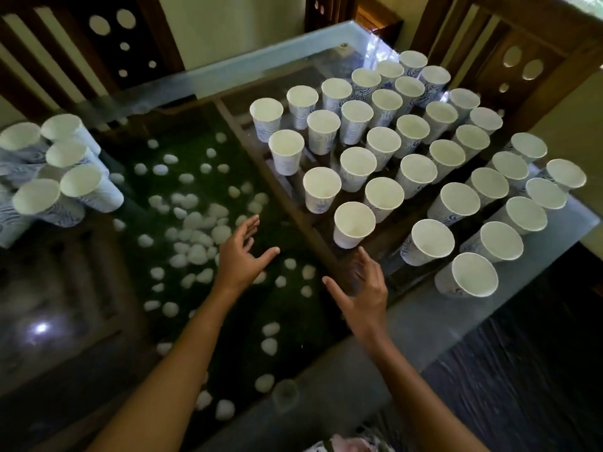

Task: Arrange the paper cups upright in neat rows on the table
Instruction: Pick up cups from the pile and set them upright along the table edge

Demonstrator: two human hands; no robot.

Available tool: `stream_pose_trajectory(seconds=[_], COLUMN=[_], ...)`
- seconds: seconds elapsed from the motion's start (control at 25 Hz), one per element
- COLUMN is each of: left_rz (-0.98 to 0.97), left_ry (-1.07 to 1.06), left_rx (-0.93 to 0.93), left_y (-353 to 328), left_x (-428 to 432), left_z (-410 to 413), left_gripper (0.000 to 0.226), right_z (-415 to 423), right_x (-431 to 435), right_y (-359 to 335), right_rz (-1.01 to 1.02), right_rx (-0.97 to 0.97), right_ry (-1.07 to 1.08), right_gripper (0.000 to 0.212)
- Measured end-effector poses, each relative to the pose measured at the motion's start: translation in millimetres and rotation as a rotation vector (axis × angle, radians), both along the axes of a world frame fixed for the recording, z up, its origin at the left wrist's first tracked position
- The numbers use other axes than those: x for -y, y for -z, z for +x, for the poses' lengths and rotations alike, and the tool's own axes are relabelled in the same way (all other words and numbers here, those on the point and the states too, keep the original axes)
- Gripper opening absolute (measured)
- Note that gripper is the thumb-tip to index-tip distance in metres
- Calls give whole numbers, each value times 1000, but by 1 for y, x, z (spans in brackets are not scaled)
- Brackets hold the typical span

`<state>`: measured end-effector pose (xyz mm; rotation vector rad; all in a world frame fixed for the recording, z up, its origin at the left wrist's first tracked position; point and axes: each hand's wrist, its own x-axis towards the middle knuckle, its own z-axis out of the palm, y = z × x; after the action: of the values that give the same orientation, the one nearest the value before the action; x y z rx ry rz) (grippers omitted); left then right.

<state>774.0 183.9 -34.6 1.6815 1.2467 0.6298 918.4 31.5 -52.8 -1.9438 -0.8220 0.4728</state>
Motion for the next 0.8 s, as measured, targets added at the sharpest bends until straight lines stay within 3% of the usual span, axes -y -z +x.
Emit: stream_pose_trajectory(seconds=[0.2,0.36,0.56,0.8], left_rz=[149,312,337,301], left_ry=[56,-69,-284,-420], left_rx=[-38,-181,-368,-469], left_y=[-14,-16,-14,-18], left_x=[4,0,-9,-33], left_z=[-115,-234,-388,-495], left_gripper=[53,46,43,45], right_z=[-85,-182,-314,-428], right_x=[-24,-75,-144,-207], right_y=[-22,-45,-46,-43], right_rz=[-80,-202,-195,-126], right_rx=[28,136,274,289], right_ry=[-310,-610,-821,-992], right_gripper=[56,57,53,56])
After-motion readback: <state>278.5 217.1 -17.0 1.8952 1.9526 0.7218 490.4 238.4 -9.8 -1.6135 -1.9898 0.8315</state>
